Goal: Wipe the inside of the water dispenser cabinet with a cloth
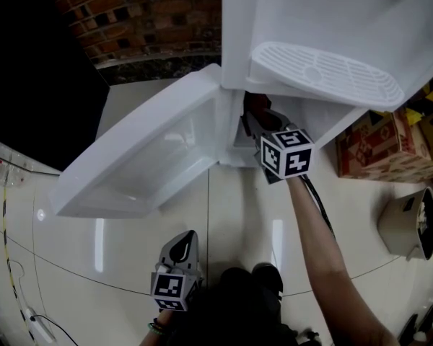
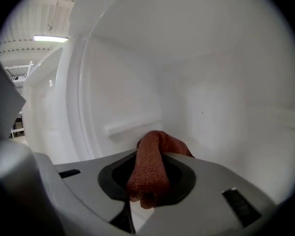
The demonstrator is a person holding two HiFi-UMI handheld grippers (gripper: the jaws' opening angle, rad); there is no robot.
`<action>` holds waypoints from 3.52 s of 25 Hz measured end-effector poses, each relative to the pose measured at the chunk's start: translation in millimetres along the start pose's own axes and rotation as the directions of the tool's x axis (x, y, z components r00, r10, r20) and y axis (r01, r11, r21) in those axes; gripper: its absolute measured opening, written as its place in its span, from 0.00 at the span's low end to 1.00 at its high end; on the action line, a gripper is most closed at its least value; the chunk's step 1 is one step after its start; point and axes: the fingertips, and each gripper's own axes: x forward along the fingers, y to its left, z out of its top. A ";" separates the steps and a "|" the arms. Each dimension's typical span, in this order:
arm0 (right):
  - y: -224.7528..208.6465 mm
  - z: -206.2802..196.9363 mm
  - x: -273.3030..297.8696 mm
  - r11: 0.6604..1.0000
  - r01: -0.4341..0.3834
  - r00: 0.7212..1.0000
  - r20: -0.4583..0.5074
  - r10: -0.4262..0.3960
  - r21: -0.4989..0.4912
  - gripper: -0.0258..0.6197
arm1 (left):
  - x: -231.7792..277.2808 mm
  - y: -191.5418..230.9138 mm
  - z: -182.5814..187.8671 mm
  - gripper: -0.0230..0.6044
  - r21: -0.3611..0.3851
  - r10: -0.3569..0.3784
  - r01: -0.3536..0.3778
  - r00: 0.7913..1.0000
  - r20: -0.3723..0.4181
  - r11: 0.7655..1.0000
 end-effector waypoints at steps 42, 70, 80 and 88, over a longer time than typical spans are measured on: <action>-83.8 52.7 -38.6 0.959 0.268 0.957 0.142 -0.255 -0.087 0.15 | -2.4 2.8 -3.3 0.00 0.003 0.005 -0.005 1.000 -0.012 1.000; -89.3 12.6 -48.0 0.931 0.347 0.935 0.116 -0.334 -0.117 0.15 | 67.8 -65.5 139.2 0.00 0.226 -0.227 0.194 0.965 0.130 0.955; -75.6 118.9 -119.8 0.815 0.578 0.748 0.421 -0.513 -0.034 0.15 | 68.6 -76.9 136.6 0.00 0.251 -0.247 0.210 0.961 0.125 0.945; -118.1 27.4 -106.2 0.774 0.630 0.757 0.170 -0.631 0.063 0.15 | 65.5 -62.1 127.3 0.00 0.249 -0.225 0.190 0.967 0.121 0.950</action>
